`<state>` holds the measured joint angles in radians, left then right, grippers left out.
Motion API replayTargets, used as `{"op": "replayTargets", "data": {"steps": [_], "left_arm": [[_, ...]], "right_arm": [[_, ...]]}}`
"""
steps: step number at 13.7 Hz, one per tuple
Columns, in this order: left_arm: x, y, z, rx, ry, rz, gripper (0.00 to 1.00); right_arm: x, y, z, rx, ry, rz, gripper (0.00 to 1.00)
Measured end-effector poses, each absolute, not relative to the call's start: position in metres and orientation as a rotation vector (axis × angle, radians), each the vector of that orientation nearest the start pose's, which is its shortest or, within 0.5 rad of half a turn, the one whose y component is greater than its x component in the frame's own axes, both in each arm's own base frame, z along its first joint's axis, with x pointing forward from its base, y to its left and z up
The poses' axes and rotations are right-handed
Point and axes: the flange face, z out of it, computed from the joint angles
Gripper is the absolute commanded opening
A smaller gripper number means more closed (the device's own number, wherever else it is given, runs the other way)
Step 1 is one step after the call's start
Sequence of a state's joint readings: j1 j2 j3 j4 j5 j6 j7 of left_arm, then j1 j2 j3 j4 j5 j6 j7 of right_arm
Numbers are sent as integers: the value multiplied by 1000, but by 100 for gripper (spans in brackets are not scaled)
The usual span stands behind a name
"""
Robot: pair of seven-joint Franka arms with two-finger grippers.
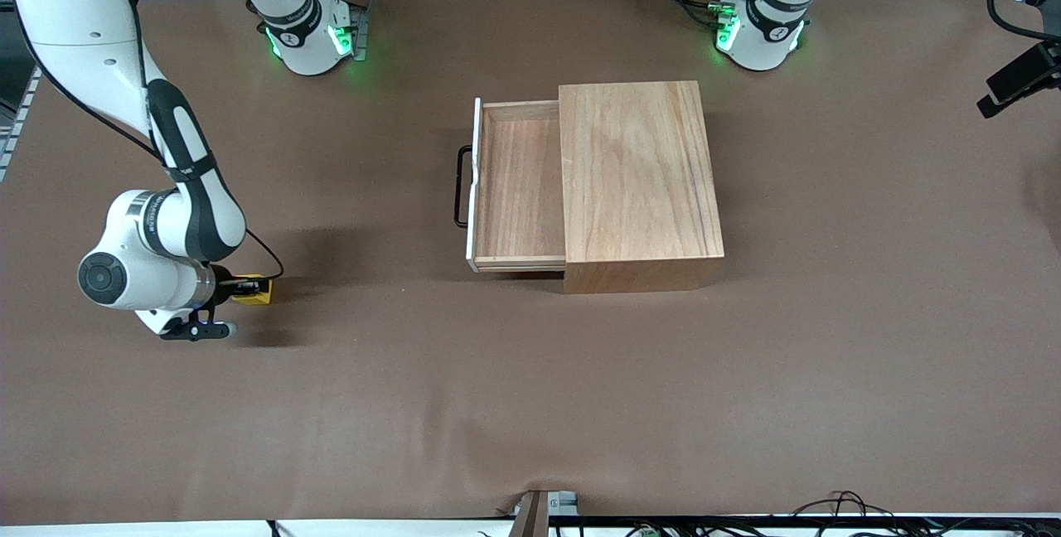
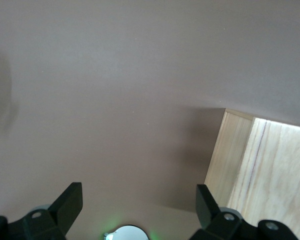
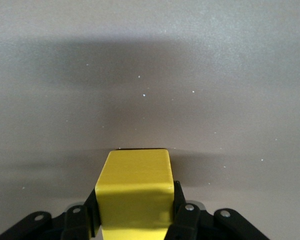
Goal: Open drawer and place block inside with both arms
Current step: 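Grasp the yellow cube with the right gripper while the left gripper withdraws, then carry the yellow cube with the right gripper over the open drawer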
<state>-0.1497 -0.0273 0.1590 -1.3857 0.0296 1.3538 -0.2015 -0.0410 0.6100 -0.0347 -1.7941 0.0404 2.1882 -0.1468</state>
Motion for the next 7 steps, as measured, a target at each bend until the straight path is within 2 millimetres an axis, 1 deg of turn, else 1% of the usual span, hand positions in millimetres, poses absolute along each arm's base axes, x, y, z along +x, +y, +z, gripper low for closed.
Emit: {"op": "replayTargets", "data": {"steps": [1, 2, 3, 5, 6, 7], "left_arm": [[518, 13, 705, -3101, -321, 6, 100], [516, 16, 705, -3105, -304, 7, 100], [515, 22, 705, -3118, -278, 9, 100], [514, 38, 703, -3141, -222, 17, 100], [514, 44, 702, -3144, -206, 22, 100], [514, 46, 701, -3145, -195, 25, 100]], "right_arm": [[631, -44, 200, -3082, -100, 343, 0], [638, -41, 219, -3077, -125, 340, 0], [646, -36, 248, -3072, -149, 336, 0], [658, -22, 318, -3057, -188, 338, 0], [660, -9, 351, -3039, -212, 345, 0], [659, 7, 373, -3009, -230, 366, 0]]}}
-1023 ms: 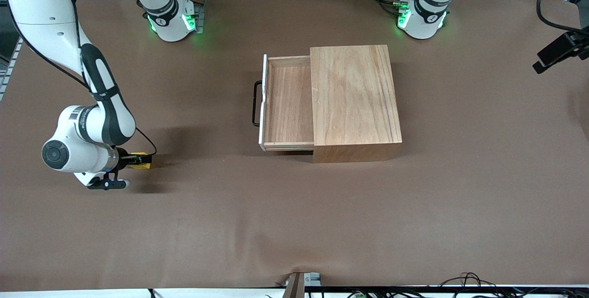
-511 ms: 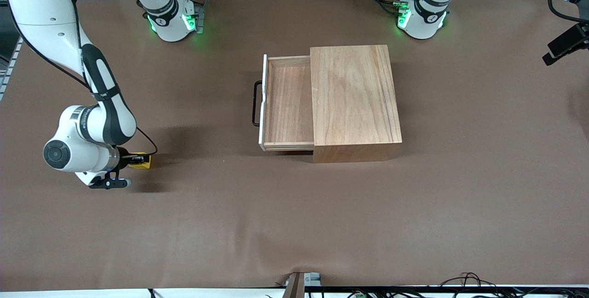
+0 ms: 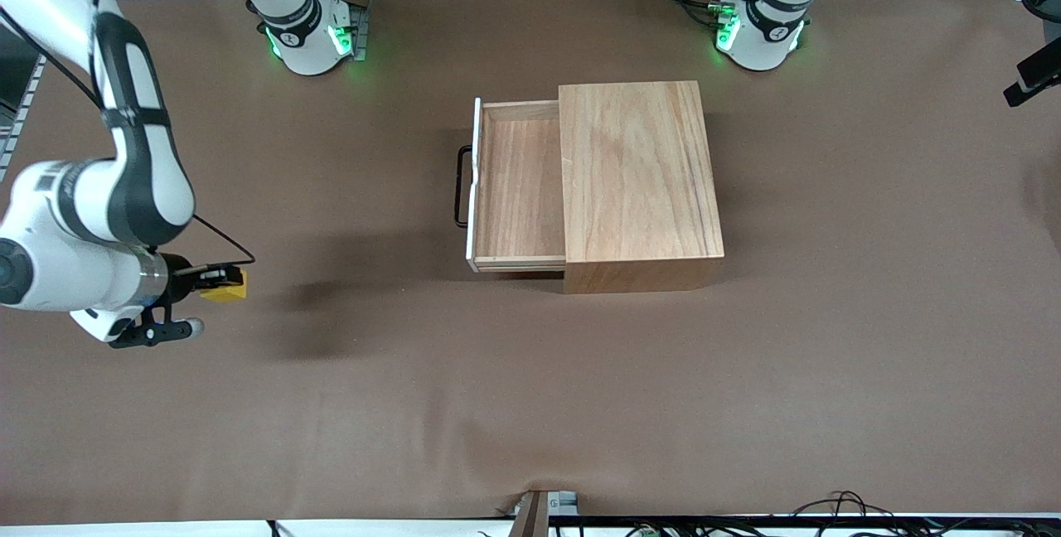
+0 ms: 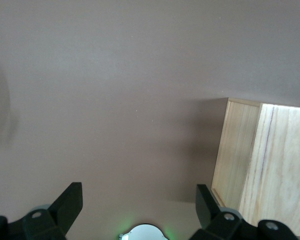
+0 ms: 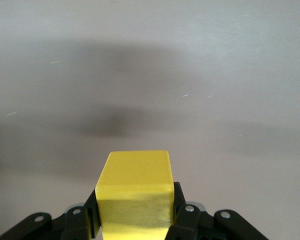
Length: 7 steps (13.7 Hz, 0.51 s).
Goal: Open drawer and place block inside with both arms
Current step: 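Carry the yellow cube with the right gripper over the open drawer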
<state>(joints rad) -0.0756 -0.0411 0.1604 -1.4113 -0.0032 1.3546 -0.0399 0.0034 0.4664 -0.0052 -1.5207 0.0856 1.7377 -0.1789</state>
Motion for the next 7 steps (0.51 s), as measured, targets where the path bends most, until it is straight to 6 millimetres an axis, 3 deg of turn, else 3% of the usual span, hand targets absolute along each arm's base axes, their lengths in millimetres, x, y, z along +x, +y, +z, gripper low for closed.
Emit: {"op": "replayTargets", "data": {"steps": [3, 5, 7], "left_arm": [[514, 43, 700, -3146, -185, 26, 100], [514, 40, 701, -3147, -178, 24, 100], [514, 37, 702, -3147, -168, 21, 100]], "right_arm": [[651, 79, 406, -2941, -197, 409, 0], [637, 154, 418, -2951, -195, 425, 0], [607, 246, 426, -2983, -204, 437, 0]]}}
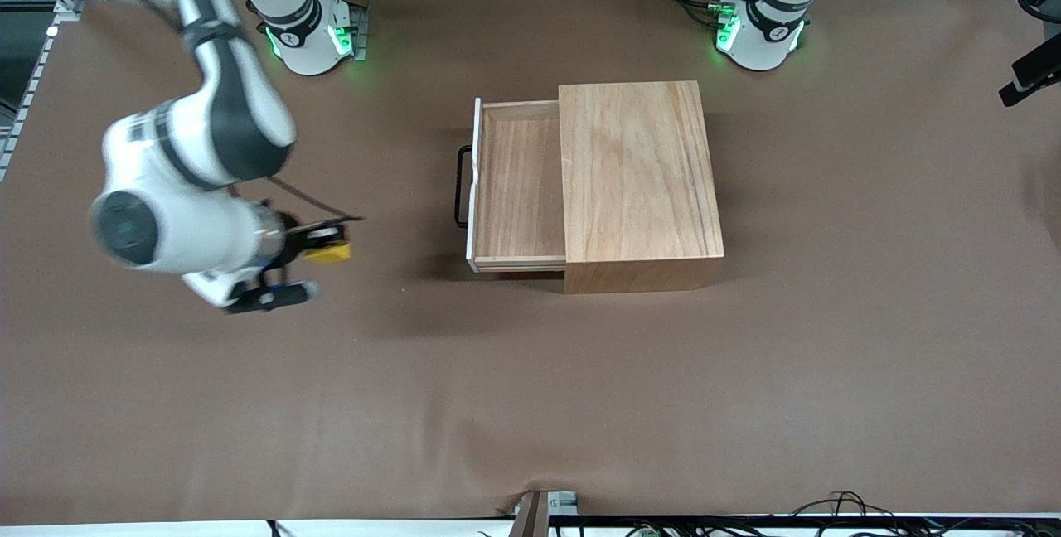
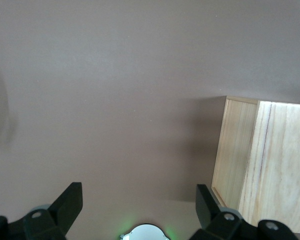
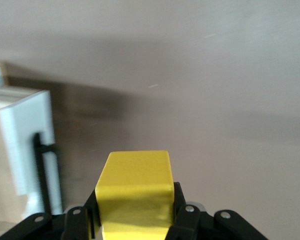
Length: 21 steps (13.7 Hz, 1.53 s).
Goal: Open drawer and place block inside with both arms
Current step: 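Carry the yellow cube with the right gripper over the open drawer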
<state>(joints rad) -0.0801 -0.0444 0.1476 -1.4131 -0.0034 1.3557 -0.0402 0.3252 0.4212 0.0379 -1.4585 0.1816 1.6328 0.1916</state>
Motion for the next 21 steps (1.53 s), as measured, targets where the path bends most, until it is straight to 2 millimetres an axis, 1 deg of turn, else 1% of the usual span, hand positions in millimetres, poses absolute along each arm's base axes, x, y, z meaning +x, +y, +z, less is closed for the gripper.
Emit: {"op": "replayTargets", "data": {"steps": [1, 2, 3, 4, 6, 8, 11, 14, 16, 17, 18, 19, 21], "left_arm": [[514, 35, 702, -3147, -162, 21, 100], [514, 32, 702, -3147, -155, 22, 100], [514, 29, 701, -3147, -147, 24, 100], [514, 25, 700, -3147, -136, 28, 100], [515, 13, 696, -3146, -102, 41, 100], [516, 1, 689, -3142, -76, 66, 100], [517, -9, 677, -3137, -69, 100, 100], [519, -28, 672, -3132, -99, 69, 100], [517, -30, 671, -3130, -111, 69, 100], [515, -33, 671, -3128, -117, 68, 100], [513, -36, 671, -3127, -123, 63, 100], [512, -39, 672, -3125, -132, 59, 100], [510, -43, 673, -3122, -167, 56, 100]], "right_arm": [[590, 290, 427, -3000, -206, 430, 0], [574, 327, 428, -3012, -200, 401, 0], [561, 358, 429, -3017, -188, 358, 0], [550, 382, 428, -3019, -178, 328, 0], [531, 417, 415, -3028, -160, 316, 0], [520, 439, 395, -3040, -126, 322, 0], [515, 453, 367, -3055, -106, 349, 0], [509, 467, 357, -3055, -45, 325, 0], [506, 472, 355, -3059, -7, 324, 0], [506, 474, 354, -3056, -4, 317, 5], [505, 475, 353, -3055, -4, 313, 55], [504, 477, 353, -3054, -9, 308, 100], [501, 487, 356, -3036, -28, 251, 100]]}}
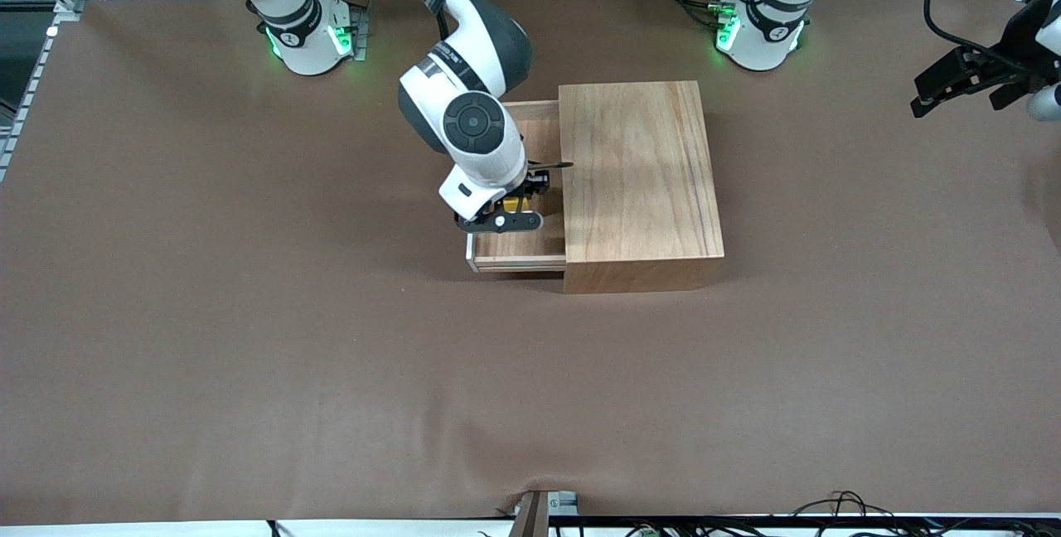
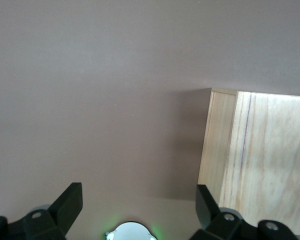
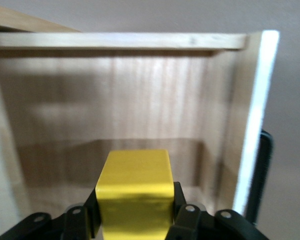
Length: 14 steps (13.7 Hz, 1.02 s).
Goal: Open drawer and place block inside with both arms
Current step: 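Carry the yellow cube with the right gripper over the open drawer, then lower the cube into the drawer and open the right gripper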
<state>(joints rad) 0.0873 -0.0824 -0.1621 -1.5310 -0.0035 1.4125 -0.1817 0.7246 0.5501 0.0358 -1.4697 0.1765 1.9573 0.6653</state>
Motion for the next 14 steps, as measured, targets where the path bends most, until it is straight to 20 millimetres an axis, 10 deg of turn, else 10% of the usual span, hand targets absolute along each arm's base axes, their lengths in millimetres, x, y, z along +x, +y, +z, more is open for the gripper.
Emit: {"op": "replayTargets", "data": {"steps": [9, 14], "left_arm": [[511, -38, 672, -3121, -199, 46, 100], [511, -37, 672, -3121, -199, 42, 100]], "right_arm": [[524, 470, 381, -3010, 29, 153, 100], [600, 343, 438, -2986, -38, 72, 100]]}}
